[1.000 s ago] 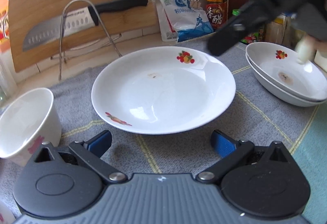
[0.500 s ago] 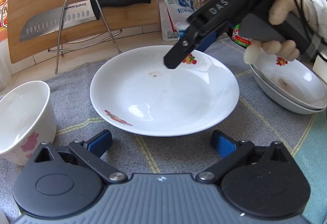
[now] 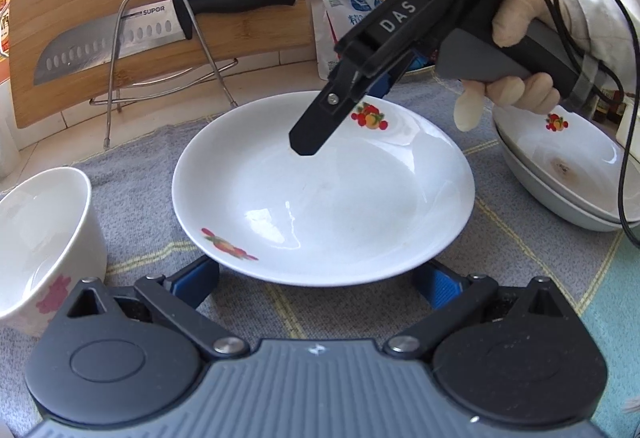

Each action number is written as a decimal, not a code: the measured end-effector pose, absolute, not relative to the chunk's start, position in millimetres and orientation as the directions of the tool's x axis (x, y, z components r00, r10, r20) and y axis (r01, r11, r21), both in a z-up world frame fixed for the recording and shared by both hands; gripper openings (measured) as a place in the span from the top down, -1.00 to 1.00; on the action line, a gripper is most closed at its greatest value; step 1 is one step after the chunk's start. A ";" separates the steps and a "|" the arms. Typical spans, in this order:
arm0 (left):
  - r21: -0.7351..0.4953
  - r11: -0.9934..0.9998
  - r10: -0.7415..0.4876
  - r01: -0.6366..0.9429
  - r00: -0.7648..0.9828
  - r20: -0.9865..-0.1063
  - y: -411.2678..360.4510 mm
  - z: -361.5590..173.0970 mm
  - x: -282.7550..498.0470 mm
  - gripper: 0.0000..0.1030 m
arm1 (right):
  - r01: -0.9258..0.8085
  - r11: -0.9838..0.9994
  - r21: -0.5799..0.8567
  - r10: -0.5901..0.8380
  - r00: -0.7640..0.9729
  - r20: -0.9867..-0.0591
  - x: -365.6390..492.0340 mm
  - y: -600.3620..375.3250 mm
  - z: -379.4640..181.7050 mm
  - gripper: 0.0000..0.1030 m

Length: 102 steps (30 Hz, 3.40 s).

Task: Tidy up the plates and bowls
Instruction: 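Lift the held plate with the right tool and carry it over the plate stack, then lower the plate onto the stacked plates and open the right tool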

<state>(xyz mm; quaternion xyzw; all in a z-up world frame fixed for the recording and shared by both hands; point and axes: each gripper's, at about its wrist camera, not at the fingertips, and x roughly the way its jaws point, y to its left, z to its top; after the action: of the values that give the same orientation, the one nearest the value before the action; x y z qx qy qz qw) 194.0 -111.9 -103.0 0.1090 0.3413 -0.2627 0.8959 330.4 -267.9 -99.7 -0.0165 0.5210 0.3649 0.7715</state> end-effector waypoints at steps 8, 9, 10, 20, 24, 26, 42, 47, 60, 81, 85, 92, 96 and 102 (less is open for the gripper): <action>0.027 0.830 -0.401 0.557 0.630 -0.665 -113.2 -101.3 193.0 -0.92 | -0.580 0.711 0.398 0.575 0.153 -0.804 340.7 -267.4 -98.7 -1.00; 0.030 0.829 -0.401 0.559 0.630 -0.665 -113.5 -101.0 193.0 -0.91 | -0.575 0.710 0.408 0.581 0.149 -0.800 341.9 -268.3 -98.7 -1.00; 0.030 0.829 -0.400 0.559 0.629 -0.666 -113.5 -101.0 193.4 -0.91 | -0.572 0.708 0.415 0.586 0.146 -0.797 342.6 -269.4 -98.4 -0.99; 0.032 0.824 -0.399 0.566 0.619 -0.676 -113.2 -100.4 195.2 -0.91 | -0.538 0.708 0.458 0.604 0.125 -0.787 345.0 -274.6 -95.6 -0.97; 0.037 0.822 -0.396 0.569 0.616 -0.681 -113.8 -99.6 195.6 -0.90 | -0.530 0.715 0.456 0.597 0.125 -0.792 343.5 -272.5 -95.4 -0.97; 0.039 0.819 -0.396 0.572 0.614 -0.683 -113.5 -99.1 195.1 -0.90 | -0.527 0.717 0.457 0.596 0.123 -0.793 342.3 -272.3 -95.3 -0.97; 0.043 0.800 -0.405 0.599 0.591 -0.698 -108.9 -77.2 177.7 -0.90 | -0.520 0.719 0.460 0.607 0.147 -0.781 311.9 -271.9 -77.8 -0.98; 0.048 0.790 -0.415 0.611 0.591 -0.692 -108.8 -67.0 168.4 -0.90 | -0.515 0.726 0.456 0.603 0.156 -0.783 300.6 -273.5 -69.5 -0.98; 0.073 0.734 -0.457 0.676 0.569 -0.684 -116.9 -49.5 148.5 -0.90 | -0.479 0.759 0.441 0.587 0.211 -0.782 265.5 -291.6 -51.3 -0.98; 0.062 0.533 -0.593 0.844 0.424 -0.684 -172.5 -33.0 135.3 -0.90 | -0.285 0.857 0.429 0.513 0.389 -0.765 194.4 -376.6 -35.8 -0.97; 0.059 0.480 -0.609 0.875 0.381 -0.695 -187.3 -37.1 133.0 -0.90 | -0.239 0.869 0.433 0.495 0.418 -0.762 177.9 -395.4 -36.5 -0.97; 0.043 0.417 -0.630 0.908 0.323 -0.706 -206.7 -45.1 131.5 -0.90 | -0.156 0.885 0.438 0.460 0.442 -0.770 159.3 -423.2 -48.8 -0.97; 0.048 0.404 -0.628 0.913 0.315 -0.712 -213.9 -49.3 132.5 -0.90 | -0.139 0.887 0.440 0.453 0.443 -0.774 155.8 -430.9 -54.3 -0.97; 0.067 0.403 -0.620 0.913 0.326 -0.714 -218.0 -50.2 133.3 -0.90 | -0.130 0.885 0.447 0.455 0.446 -0.771 160.1 -438.0 -63.7 -0.97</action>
<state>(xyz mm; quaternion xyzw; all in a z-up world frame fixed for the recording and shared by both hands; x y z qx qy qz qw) 133.3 -218.0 -50.2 0.2377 0.3083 -0.4920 0.7787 160.1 -438.0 -63.7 0.1636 0.4963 0.1752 0.8344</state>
